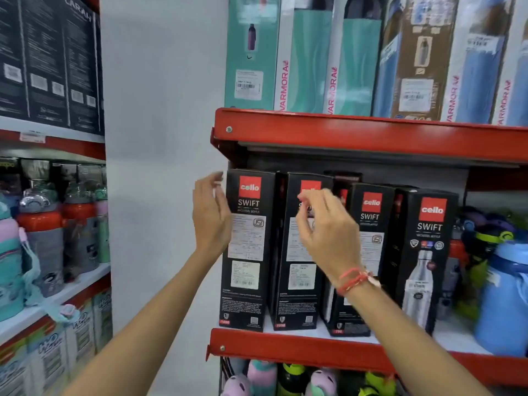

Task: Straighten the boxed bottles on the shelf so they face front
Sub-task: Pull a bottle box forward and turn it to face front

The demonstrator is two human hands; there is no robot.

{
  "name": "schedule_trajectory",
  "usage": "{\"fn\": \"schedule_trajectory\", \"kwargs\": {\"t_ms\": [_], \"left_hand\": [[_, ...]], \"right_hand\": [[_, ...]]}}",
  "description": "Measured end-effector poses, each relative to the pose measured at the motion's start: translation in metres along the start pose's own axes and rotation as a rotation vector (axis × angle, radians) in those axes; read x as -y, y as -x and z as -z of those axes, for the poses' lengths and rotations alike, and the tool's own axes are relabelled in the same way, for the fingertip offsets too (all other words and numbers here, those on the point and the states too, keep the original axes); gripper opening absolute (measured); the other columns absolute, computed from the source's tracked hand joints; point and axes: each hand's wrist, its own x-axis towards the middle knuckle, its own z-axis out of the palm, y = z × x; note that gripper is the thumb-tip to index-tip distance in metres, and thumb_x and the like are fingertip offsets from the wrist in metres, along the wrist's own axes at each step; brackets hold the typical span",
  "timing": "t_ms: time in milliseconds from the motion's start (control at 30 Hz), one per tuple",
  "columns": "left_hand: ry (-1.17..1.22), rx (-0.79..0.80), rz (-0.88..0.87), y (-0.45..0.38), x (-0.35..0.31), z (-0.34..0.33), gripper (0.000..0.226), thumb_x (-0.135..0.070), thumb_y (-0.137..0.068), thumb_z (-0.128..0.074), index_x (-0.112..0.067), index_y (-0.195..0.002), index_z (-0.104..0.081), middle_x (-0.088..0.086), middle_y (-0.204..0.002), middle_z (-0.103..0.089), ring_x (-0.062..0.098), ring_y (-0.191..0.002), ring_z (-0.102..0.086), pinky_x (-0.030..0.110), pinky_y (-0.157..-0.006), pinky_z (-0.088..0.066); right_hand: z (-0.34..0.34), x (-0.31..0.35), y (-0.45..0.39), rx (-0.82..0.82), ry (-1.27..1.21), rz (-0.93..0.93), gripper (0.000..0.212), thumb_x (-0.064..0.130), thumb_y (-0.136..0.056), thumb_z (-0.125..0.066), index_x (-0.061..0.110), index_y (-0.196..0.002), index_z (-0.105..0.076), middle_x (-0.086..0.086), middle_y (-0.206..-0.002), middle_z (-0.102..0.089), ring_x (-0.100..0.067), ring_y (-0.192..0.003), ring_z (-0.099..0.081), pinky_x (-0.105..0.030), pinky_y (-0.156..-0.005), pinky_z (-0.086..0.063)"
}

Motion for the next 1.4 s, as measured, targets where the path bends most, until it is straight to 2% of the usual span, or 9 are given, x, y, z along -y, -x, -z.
{"fn": "schedule_trajectory", "kwargs": {"t_ms": [133,233,400,533,667,800,1100,1267,1400], "left_hand": [[0.071,0.183,0.397,0.017,0.033,-0.001,0.026,-0.016,-0.1,-0.039,-0.012,-0.12,-0.054,0.003,-0.116,-0.062,0.021,-0.106,-0.059,0.032,-0.087,-0.045],[0.137,0.423,0.591,0.03,0.052,-0.002,0.037,-0.034,-0.102,-0.03,-0.017,-0.123,-0.054,0.0,-0.12,-0.061,0.017,-0.105,-0.057,0.028,-0.086,-0.041],[0.346,0.664,0.735,0.033,0.043,0.004,0.046,-0.048,-0.1,-0.012,-0.046,-0.096,-0.058,-0.024,-0.092,-0.065,-0.008,-0.083,-0.059,0.019,-0.074,-0.043],[0.37,0.665,0.708,0.024,0.041,0.018,0.045,-0.055,-0.097,-0.019,-0.042,-0.109,-0.061,-0.025,-0.095,-0.067,-0.009,-0.085,-0.065,0.017,-0.072,-0.044],[0.374,0.625,0.644,0.013,0.046,0.04,0.059,-0.065,-0.089,-0.033,-0.03,-0.134,-0.051,-0.008,-0.124,-0.063,0.012,-0.113,-0.058,0.042,-0.091,-0.045],[0.409,0.61,0.551,0.005,0.037,0.061,0.033,-0.049,-0.087,-0.052,-0.033,-0.115,-0.059,-0.005,-0.11,-0.066,0.011,-0.101,-0.067,0.028,-0.072,-0.056],[0.468,0.804,0.485,0.028,0.021,0.087,0.094,-0.017,-0.072,-0.079,-0.058,-0.136,-0.023,0.002,-0.118,-0.068,0.021,-0.103,-0.069,0.038,-0.086,-0.057],[0.353,0.642,0.351,0.05,0.01,0.073,0.097,-0.013,-0.073,-0.08,-0.043,-0.145,-0.022,-0.002,-0.126,-0.063,0.017,-0.108,-0.066,0.028,-0.082,-0.059],[0.24,0.557,0.264,0.054,0.012,0.052,0.097,-0.019,-0.074,-0.08,-0.033,-0.149,-0.021,-0.019,-0.131,-0.055,0.001,-0.115,-0.058,0.028,-0.09,-0.055]], "right_hand": [[-0.036,0.034,0.035,0.216,-0.122,-0.232,0.027,0.022,-0.092,-0.052,0.015,-0.116,-0.06,0.0,-0.108,-0.063,-0.016,-0.087,-0.064,-0.032,-0.075,-0.056],[-0.058,0.056,0.062,0.36,-0.068,-0.339,0.063,0.036,-0.093,-0.049,0.012,-0.147,-0.027,-0.003,-0.137,-0.046,-0.019,-0.119,-0.049,-0.028,-0.094,-0.045],[-0.086,0.097,0.08,0.519,-0.049,-0.552,0.115,0.049,-0.082,-0.062,0.01,-0.147,0.024,-0.015,-0.149,-0.026,-0.029,-0.105,-0.06,-0.036,-0.081,-0.053],[-0.093,0.11,0.071,0.5,-0.066,-0.615,0.126,0.053,-0.076,-0.069,0.006,-0.146,0.025,-0.017,-0.149,-0.02,-0.031,-0.111,-0.057,-0.036,-0.084,-0.052],[-0.086,0.123,0.063,0.467,-0.11,-0.577,0.131,0.065,-0.071,-0.065,0.007,-0.146,0.025,-0.014,-0.151,-0.017,-0.029,-0.12,-0.053,-0.033,-0.084,-0.053],[-0.07,0.117,0.05,0.504,-0.149,-0.575,0.136,0.075,-0.063,-0.062,0.011,-0.146,0.025,-0.009,-0.146,-0.023,-0.029,-0.114,-0.055,-0.038,-0.081,-0.051],[-0.031,0.039,0.043,0.786,-0.71,-0.537,0.135,0.057,-0.059,-0.079,0.034,-0.145,0.022,0.012,-0.158,-0.017,-0.005,-0.141,-0.023,-0.029,-0.115,-0.024],[-0.022,0.03,0.029,0.847,-0.795,-0.489,0.118,0.036,-0.073,-0.079,0.039,-0.148,0.012,0.033,-0.137,-0.036,0.005,-0.127,-0.04,-0.014,-0.101,-0.032],[-0.037,0.036,0.022,0.706,-0.696,-0.447,0.114,0.029,-0.077,-0.077,0.038,-0.149,0.01,0.013,-0.134,-0.056,-0.006,-0.118,-0.056,-0.028,-0.104,-0.042]]}}
